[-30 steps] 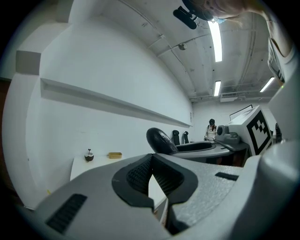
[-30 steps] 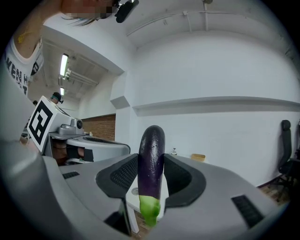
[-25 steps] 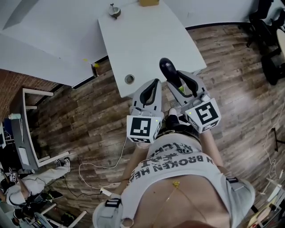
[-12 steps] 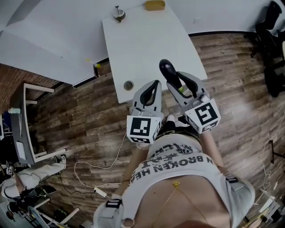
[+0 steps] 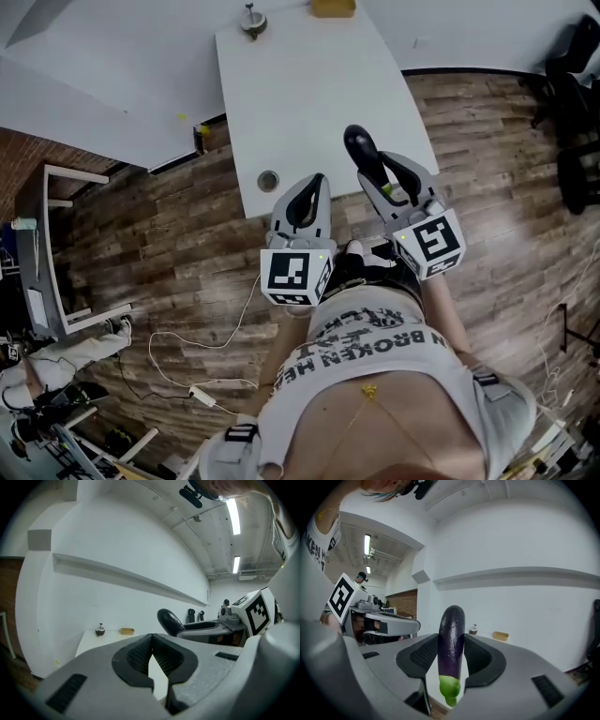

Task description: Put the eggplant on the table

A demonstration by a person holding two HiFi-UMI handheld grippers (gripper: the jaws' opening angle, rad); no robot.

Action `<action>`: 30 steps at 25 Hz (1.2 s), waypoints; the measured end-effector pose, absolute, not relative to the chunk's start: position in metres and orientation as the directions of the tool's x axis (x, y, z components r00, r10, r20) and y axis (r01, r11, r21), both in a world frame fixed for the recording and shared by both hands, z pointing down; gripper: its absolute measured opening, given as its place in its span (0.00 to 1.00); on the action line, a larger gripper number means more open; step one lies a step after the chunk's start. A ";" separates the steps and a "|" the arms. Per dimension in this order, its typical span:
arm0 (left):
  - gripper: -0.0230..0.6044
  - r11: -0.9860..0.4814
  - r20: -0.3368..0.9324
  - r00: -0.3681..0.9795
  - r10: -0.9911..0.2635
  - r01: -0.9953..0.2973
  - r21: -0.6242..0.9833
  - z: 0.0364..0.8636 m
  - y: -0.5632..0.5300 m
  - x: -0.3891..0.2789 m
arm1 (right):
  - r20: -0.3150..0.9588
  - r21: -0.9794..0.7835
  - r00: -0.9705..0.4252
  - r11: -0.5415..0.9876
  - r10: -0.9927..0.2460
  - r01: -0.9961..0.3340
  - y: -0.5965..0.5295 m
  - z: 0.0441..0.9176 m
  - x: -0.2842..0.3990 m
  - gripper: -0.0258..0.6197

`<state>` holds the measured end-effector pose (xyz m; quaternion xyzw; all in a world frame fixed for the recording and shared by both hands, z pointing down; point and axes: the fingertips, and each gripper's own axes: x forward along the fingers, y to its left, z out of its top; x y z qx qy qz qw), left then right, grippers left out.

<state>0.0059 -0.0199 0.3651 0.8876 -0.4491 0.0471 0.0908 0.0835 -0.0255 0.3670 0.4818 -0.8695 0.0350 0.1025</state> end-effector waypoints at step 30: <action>0.05 -0.678 0.124 0.694 -0.709 -0.719 0.152 0.367 -0.189 -0.060 | 0.214 0.064 -0.472 0.494 -0.855 -0.867 -0.188 0.369 -0.003 0.31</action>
